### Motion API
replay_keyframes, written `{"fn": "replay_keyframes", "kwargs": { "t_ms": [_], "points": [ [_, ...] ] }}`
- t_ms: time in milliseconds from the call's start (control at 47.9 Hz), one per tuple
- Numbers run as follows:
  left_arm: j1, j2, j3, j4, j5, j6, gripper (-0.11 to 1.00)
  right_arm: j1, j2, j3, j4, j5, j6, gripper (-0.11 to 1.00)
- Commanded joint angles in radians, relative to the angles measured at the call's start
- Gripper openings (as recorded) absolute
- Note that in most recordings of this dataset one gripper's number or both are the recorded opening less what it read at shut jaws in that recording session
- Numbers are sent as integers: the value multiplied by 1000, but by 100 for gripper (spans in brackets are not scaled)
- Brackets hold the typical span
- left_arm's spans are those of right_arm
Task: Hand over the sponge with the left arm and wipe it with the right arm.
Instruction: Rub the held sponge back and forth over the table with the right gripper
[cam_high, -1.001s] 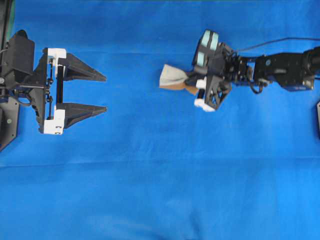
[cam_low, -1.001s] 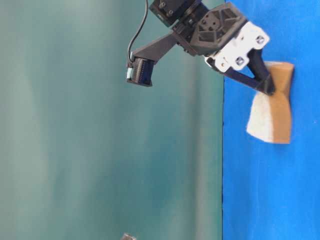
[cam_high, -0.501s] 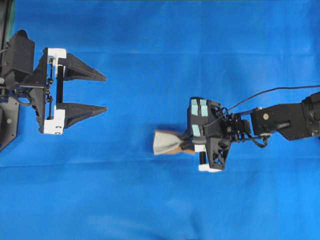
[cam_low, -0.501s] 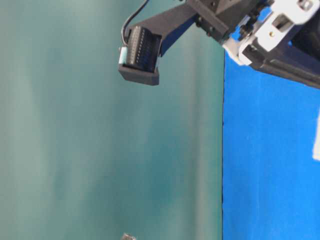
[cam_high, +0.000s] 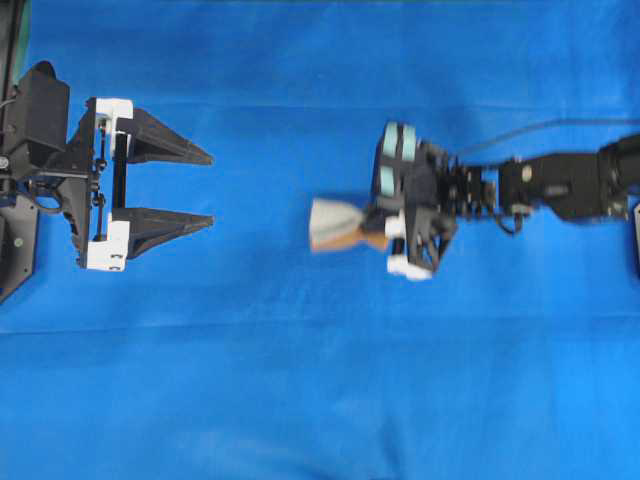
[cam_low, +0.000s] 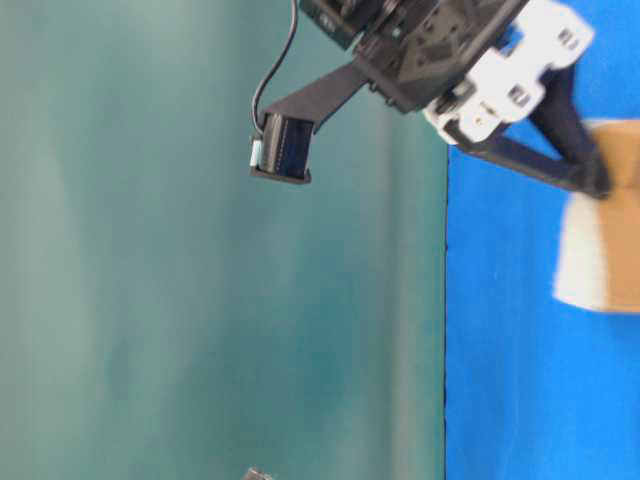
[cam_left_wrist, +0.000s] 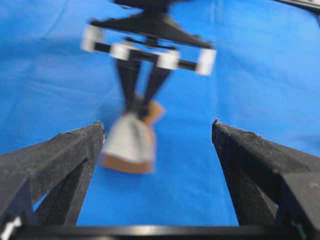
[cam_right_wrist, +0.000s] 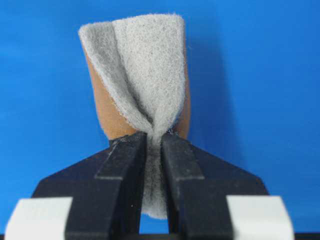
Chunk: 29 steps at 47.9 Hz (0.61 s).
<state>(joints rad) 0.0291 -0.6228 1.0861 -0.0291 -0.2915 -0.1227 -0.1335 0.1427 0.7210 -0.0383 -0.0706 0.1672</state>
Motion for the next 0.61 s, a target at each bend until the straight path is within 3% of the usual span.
{"fn": "replay_keyframes", "kwargs": {
  "t_ms": [0, 584],
  "points": [
    [-5, -3, -9, 2, -3, 2, 85, -60, -11, -15, -9, -3, -3, 16],
    [-6, -5, -9, 2, -2, 8, 85, -38, -11, -12, -18, 2, 5, 16]
  ]
}}
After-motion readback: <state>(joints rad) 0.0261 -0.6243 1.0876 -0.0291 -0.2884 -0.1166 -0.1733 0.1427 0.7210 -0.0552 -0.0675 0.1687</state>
